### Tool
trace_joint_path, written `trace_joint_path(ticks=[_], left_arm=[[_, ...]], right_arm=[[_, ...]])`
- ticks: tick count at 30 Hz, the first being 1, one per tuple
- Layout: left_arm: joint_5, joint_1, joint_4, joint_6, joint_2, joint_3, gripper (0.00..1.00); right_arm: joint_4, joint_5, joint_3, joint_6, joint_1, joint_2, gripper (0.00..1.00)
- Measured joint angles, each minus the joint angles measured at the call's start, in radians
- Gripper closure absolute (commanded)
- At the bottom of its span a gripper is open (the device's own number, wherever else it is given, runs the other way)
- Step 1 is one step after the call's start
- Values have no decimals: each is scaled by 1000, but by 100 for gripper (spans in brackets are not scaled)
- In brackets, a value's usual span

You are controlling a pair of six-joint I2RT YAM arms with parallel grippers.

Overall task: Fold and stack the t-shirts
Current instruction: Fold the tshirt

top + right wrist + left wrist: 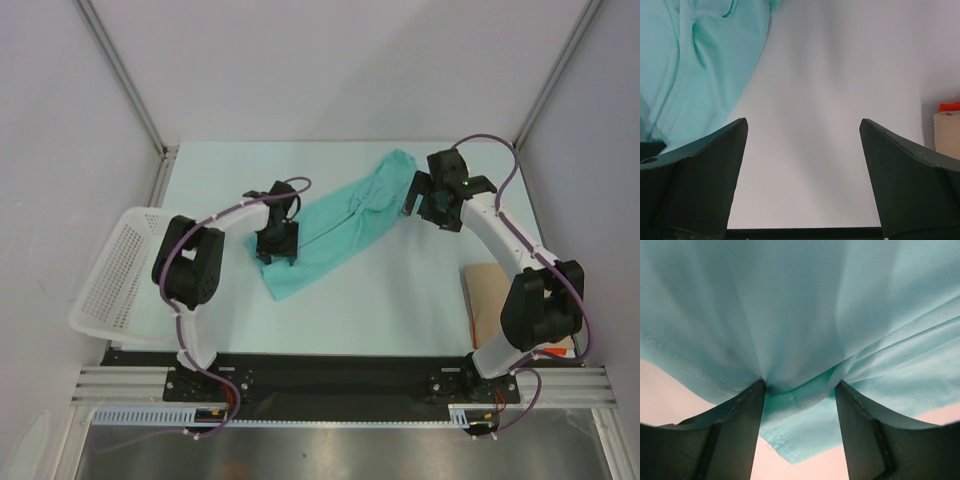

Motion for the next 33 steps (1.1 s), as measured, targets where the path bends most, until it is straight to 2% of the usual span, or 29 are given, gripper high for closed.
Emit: trace_joint_path(ticks=[3, 8, 11, 15, 18, 23, 24, 26, 29, 33], left_arm=[[17, -88, 30, -81, -100, -135, 36], [124, -333, 58, -299, -221, -296, 36], [218, -477, 66, -421, -238, -322, 33], [298, -588, 39, -486, -239, -296, 22], [295, -591, 5, -493, -270, -243, 18], [243, -553, -34, -470, -445, -160, 24], [233, -534, -40, -463, -486, -155, 26], [219, -470, -54, -444, -554, -161, 32], [198, -355, -64, -412, -624, -214, 35], [193, -219, -83, -356, -657, -329, 29]], right_arm=[[34, -3, -46, -7, -14, -33, 0], [102, 0, -53, -29, -33, -5, 0], [119, -21, -21, -29, -56, 58, 0], [167, -65, 13, -32, -114, 151, 3], [227, -105, 15, -49, -143, 186, 8], [336, -186, 45, -65, -153, 254, 18], [357, -197, 57, -65, -153, 272, 27], [390, -213, 82, -63, -153, 312, 34], [418, -230, 154, -54, -153, 393, 34], [447, -237, 245, -50, -155, 491, 36]])
